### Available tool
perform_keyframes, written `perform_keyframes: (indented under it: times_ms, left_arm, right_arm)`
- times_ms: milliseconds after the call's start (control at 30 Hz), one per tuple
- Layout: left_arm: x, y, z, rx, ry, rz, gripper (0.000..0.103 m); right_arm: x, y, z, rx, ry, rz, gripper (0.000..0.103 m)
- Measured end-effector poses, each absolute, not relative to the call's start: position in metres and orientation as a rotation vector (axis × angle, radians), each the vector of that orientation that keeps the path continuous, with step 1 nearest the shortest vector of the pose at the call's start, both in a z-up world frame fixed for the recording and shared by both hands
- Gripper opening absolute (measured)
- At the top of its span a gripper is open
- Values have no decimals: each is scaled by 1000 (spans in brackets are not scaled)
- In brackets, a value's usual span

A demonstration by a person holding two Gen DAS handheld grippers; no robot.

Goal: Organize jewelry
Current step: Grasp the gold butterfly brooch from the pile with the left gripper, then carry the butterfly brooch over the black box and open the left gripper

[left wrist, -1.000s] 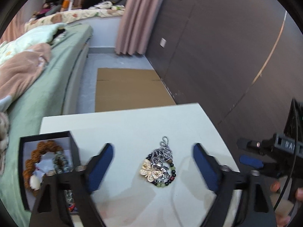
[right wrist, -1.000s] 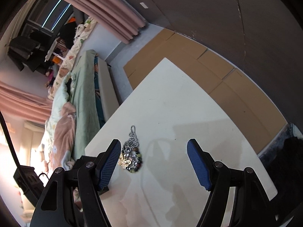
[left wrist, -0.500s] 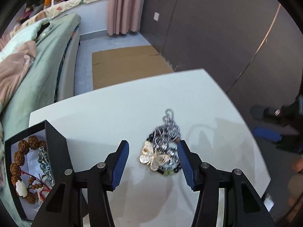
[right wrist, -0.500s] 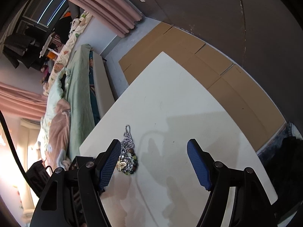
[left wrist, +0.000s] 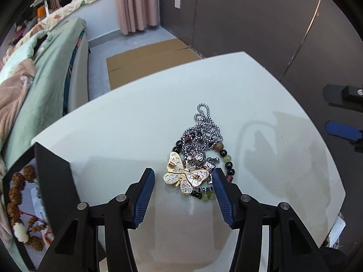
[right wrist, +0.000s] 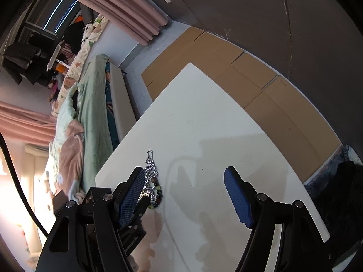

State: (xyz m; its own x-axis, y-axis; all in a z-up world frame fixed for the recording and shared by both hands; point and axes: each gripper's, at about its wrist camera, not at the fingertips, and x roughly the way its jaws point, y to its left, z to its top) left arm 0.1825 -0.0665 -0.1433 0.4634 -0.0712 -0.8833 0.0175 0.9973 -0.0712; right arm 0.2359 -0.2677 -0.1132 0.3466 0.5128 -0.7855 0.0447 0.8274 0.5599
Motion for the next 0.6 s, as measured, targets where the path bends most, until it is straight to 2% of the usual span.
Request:
perform_keyframes:
  times_ms: [167,200,600]
  left_arm:
    - [186,-70,-145,-36,1066,-53,52]
    - [185,-70,-144,-38,1065,-56,42]
    - [172,-43,-112,-171,1002,-100,43]
  right_arm:
    - [235,-268,-113,540,1195,327,73]
    - [234,-268,-113,539,1196,327,73]
    - [234,-256,-115,503,1211,341,73]
